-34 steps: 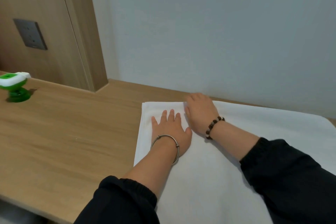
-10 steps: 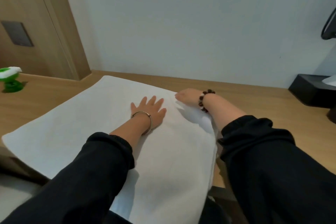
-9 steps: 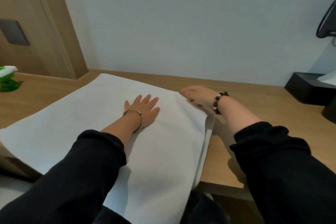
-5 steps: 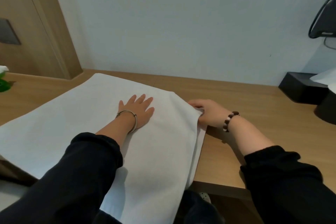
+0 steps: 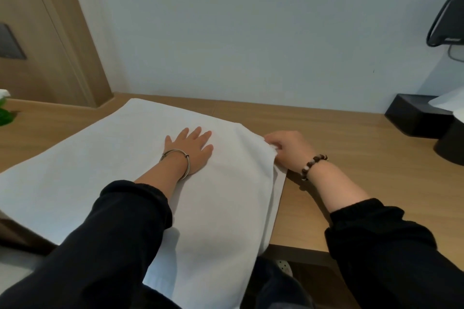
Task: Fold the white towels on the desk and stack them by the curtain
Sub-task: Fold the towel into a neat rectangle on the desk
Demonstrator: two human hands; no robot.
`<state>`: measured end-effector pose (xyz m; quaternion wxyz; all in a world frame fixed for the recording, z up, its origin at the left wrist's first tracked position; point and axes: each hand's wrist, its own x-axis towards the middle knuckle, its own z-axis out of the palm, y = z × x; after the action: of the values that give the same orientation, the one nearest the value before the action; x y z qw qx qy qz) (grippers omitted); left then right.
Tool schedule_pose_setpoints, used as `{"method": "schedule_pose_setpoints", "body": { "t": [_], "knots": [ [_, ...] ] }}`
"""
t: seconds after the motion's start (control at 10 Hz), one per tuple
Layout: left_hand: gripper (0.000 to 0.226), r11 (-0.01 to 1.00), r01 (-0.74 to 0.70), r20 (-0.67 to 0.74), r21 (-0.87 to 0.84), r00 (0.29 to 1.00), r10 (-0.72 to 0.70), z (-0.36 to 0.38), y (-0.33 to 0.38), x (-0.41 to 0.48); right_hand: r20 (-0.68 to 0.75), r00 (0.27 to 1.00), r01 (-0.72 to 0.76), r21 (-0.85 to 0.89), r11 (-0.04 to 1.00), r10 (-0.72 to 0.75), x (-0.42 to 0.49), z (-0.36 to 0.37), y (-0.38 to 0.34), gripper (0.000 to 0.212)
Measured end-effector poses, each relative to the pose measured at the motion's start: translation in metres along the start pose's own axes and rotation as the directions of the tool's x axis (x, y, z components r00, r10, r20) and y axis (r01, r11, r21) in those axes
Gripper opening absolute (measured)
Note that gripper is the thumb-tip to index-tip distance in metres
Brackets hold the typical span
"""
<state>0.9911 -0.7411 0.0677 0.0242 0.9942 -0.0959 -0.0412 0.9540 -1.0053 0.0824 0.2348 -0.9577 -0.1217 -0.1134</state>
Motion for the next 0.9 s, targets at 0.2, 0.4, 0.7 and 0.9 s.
{"method": "schedule_pose_setpoints", "body": {
  "t": [0.2,0.4,0.7,0.9],
  "knots": [
    [0.054,1.000,0.002,-0.004,0.009,1.000,-0.002,0.000,0.000,0.001,-0.175,0.871,-0.403,0.282,0.871,0.459,0.011,-0.001,0.044,0.013],
    [0.054,1.000,0.010,-0.001,0.014,1.000,-0.010,0.001,0.000,0.003,-0.181,0.878,-0.406,0.210,0.890,0.443,0.014,-0.005,0.038,0.021],
    [0.055,0.999,0.025,-0.003,0.027,1.000,-0.025,0.003,0.000,0.006,0.141,0.751,-0.577,0.616,0.536,0.646,0.024,-0.025,0.022,0.028],
    [0.055,0.999,0.043,0.010,0.022,0.999,-0.043,0.003,0.001,0.014,0.064,0.832,-0.554,0.147,0.819,0.551,0.034,-0.010,0.031,0.027]
  ]
}}
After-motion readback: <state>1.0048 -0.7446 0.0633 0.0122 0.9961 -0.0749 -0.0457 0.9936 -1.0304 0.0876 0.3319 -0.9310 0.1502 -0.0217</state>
